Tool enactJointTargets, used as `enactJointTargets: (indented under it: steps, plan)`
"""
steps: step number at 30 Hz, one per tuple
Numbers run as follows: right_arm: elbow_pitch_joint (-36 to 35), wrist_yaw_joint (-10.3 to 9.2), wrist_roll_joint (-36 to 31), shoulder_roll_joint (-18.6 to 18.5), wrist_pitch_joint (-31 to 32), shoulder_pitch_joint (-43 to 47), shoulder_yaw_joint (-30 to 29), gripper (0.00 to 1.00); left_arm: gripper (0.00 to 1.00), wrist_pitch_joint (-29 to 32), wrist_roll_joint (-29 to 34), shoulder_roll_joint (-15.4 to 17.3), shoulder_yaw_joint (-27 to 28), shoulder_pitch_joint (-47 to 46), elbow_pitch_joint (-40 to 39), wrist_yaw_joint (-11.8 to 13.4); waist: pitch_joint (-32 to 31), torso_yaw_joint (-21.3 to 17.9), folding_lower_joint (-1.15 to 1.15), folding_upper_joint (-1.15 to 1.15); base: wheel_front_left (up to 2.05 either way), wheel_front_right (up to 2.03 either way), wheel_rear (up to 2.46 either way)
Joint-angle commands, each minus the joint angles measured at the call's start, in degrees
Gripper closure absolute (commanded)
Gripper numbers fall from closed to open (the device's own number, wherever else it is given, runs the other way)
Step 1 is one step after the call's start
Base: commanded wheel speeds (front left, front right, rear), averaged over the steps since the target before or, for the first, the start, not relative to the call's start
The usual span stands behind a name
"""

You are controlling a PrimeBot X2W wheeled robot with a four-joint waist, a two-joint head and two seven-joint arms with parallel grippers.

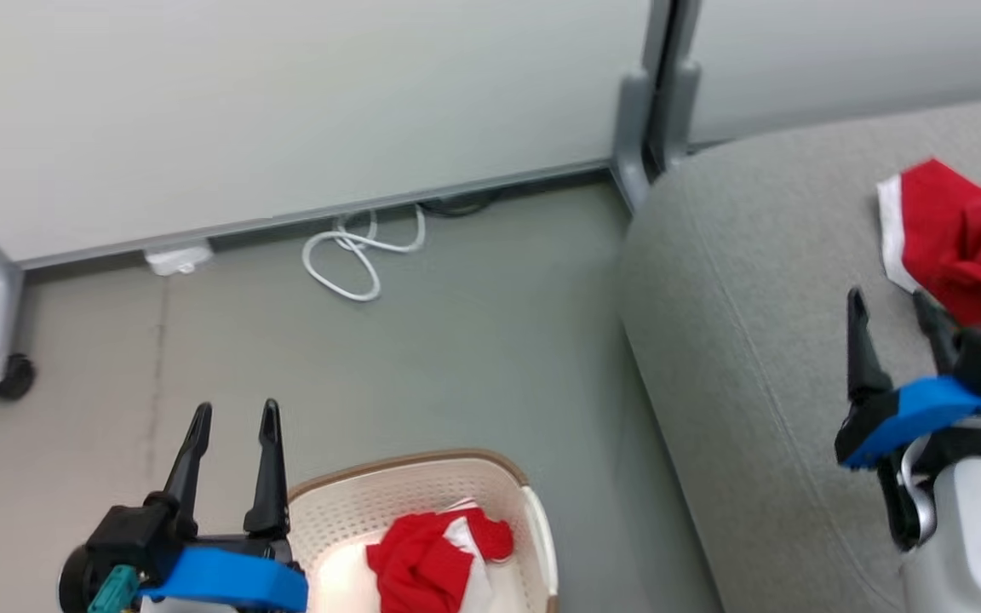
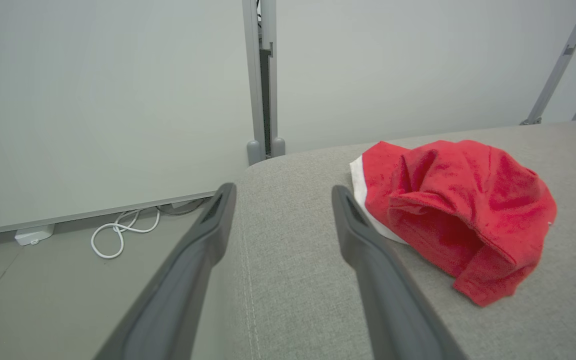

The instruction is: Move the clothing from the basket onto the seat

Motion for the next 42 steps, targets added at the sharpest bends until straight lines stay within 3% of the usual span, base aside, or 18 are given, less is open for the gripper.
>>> enactJointTargets:
  steps: [1, 8, 14, 25, 42]
  plan:
    - [-3.0, 0.02, 0.9, 0.8, 0.6, 3.0, 1.1, 0.00, 0.00, -0.3, 0.3, -0.4, 0.8, 0.8, 0.8, -0.4, -0.7, 1.2, 0.03, -0.01, 0.00, 0.00, 0.00]
    - [-19.5, 0.02, 3.8, 2.4, 5.0, 15.7, 6.5, 0.00, 0.00, -0.3, 2.4, -1.2, 3.0, 1.1, 6.1, -1.7, -3.5, 6.4, 0.03, -0.01, 0.00, 0.00, 0.00]
    - [-26.3, 0.02, 5.6, 2.8, 8.0, 22.3, 9.6, 0.00, 0.00, -0.3, 3.8, -1.9, 3.5, 1.0, 8.7, -2.4, -4.5, 9.1, 0.03, -0.01, 0.00, 0.00, 0.00]
    - [-30.4, 0.02, 7.5, 2.9, 9.6, 25.4, 11.0, 0.00, 0.00, -0.3, 5.1, -3.2, 5.6, 2.1, 7.5, -2.7, -3.9, 9.8, 0.03, -0.01, 0.00, 0.00, 0.00]
    - [-30.1, 0.02, 8.3, 2.9, 8.9, 24.2, 12.3, 0.00, 0.00, -0.3, 6.9, -4.5, 5.3, 0.7, 7.5, -3.4, -1.1, 9.0, 0.03, -0.01, 0.00, 0.00, 0.00]
